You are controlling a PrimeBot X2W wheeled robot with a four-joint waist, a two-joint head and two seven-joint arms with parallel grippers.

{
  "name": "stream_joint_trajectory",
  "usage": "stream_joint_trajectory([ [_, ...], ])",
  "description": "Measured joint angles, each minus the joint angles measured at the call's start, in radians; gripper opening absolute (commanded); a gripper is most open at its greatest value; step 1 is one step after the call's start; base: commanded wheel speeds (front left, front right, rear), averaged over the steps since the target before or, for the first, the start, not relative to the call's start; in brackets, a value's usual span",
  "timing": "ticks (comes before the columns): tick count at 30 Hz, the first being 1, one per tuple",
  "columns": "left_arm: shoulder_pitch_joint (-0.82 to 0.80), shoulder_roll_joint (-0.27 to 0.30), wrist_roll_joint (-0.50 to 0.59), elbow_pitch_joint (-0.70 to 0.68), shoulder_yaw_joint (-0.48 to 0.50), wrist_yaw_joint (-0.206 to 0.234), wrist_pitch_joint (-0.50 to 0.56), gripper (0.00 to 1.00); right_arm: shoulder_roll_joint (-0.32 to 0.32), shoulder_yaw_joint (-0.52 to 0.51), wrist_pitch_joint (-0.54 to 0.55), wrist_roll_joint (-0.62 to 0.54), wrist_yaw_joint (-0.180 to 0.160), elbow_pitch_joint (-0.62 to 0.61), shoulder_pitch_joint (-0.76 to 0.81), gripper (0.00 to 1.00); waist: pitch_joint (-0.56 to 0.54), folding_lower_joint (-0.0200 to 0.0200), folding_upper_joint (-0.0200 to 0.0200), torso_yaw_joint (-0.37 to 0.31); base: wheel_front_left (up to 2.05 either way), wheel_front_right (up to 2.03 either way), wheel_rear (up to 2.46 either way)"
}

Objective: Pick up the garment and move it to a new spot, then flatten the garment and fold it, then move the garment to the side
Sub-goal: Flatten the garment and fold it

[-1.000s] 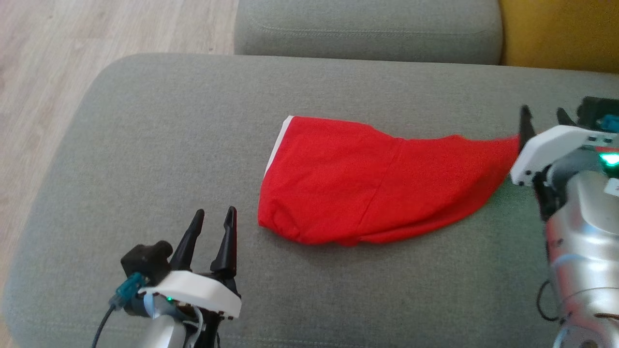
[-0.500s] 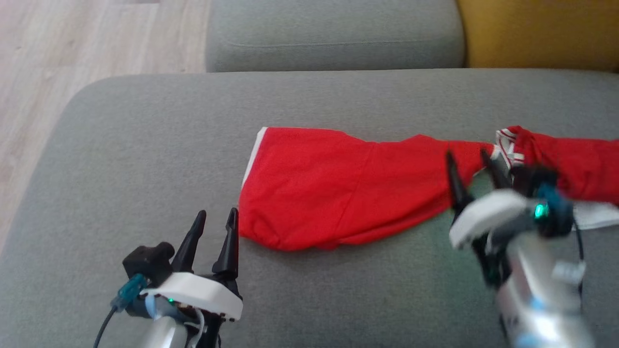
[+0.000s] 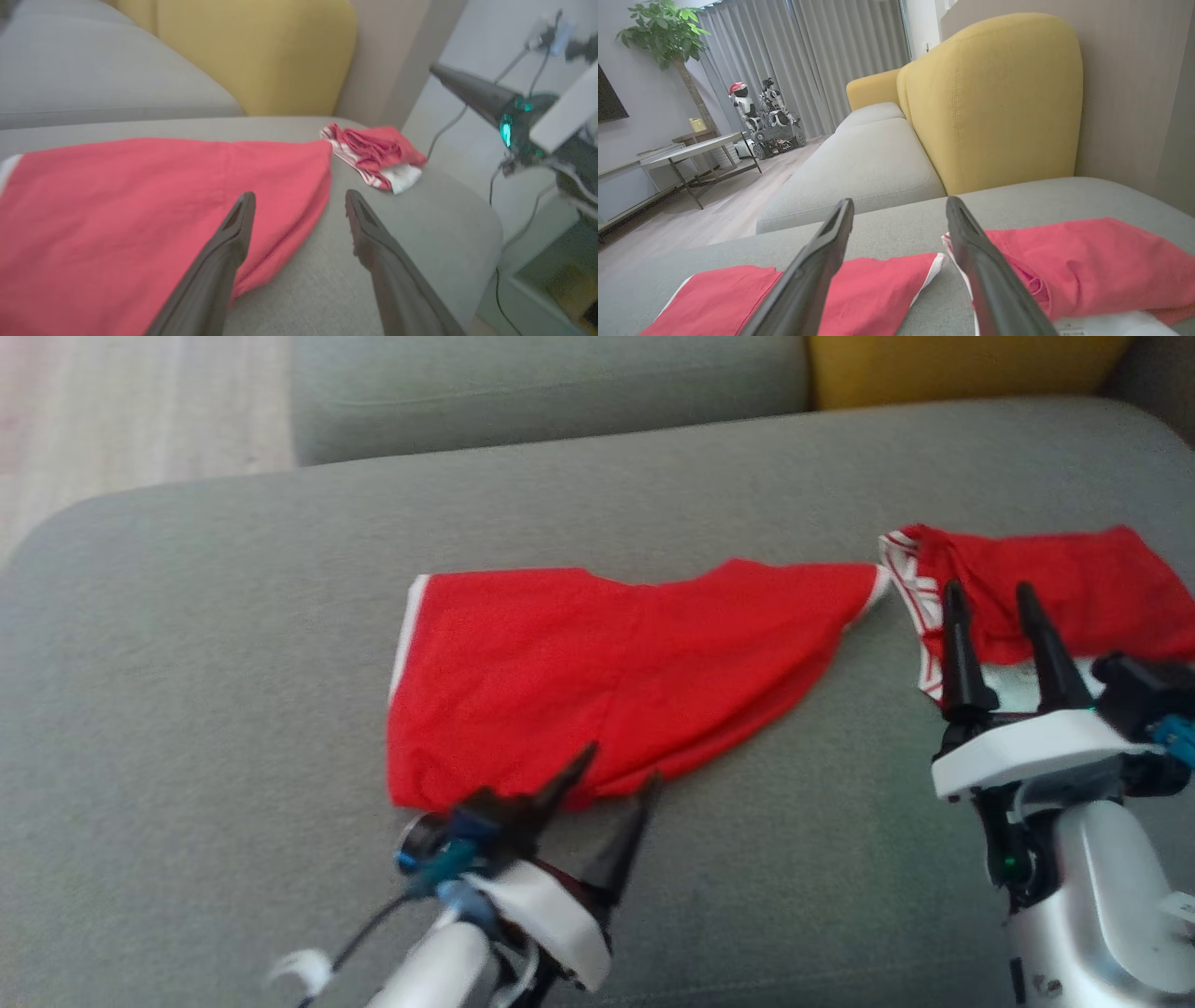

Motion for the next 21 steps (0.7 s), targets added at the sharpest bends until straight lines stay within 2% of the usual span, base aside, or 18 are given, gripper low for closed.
stream_joint_trajectory([
  [3,-0.057,0.0,0.044,0.096,-0.091,0.011,0.001,1.0,0.0,-0.01,0.012,0.009,0.0,-0.028,0.0,1.0,0.016,0.0,0.0,-0.033,0.0,0.0,0.0],
  [7,-0.113,0.0,0.048,0.215,-0.159,0.035,0.013,1.0,0.001,-0.039,0.018,0.028,0.0,-0.042,-0.001,1.0,0.036,0.0,0.0,-0.077,0.0,0.0,0.0],
  [8,-0.14,0.0,0.048,0.26,-0.181,0.054,0.02,1.0,0.001,-0.048,0.02,0.038,0.0,-0.044,-0.001,1.0,0.046,0.0,0.0,-0.096,0.0,0.0,0.0],
  [11,-0.181,0.0,0.047,0.314,-0.203,0.081,0.019,1.0,0.001,-0.051,0.02,0.043,0.0,-0.045,-0.002,1.0,0.062,0.0,0.0,-0.116,0.0,0.0,0.0],
  [18,-0.23,-0.001,0.037,0.417,-0.229,0.11,0.019,1.0,0.002,-0.05,0.019,0.046,0.0,-0.046,-0.004,1.0,0.081,0.0,0.0,-0.138,0.0,0.0,0.0],
  [21,-0.253,-0.003,0.038,0.462,-0.238,0.144,0.019,1.0,0.002,-0.049,0.014,0.053,0.0,-0.046,-0.006,1.0,0.086,0.0,0.0,-0.145,0.0,0.0,0.0],
])
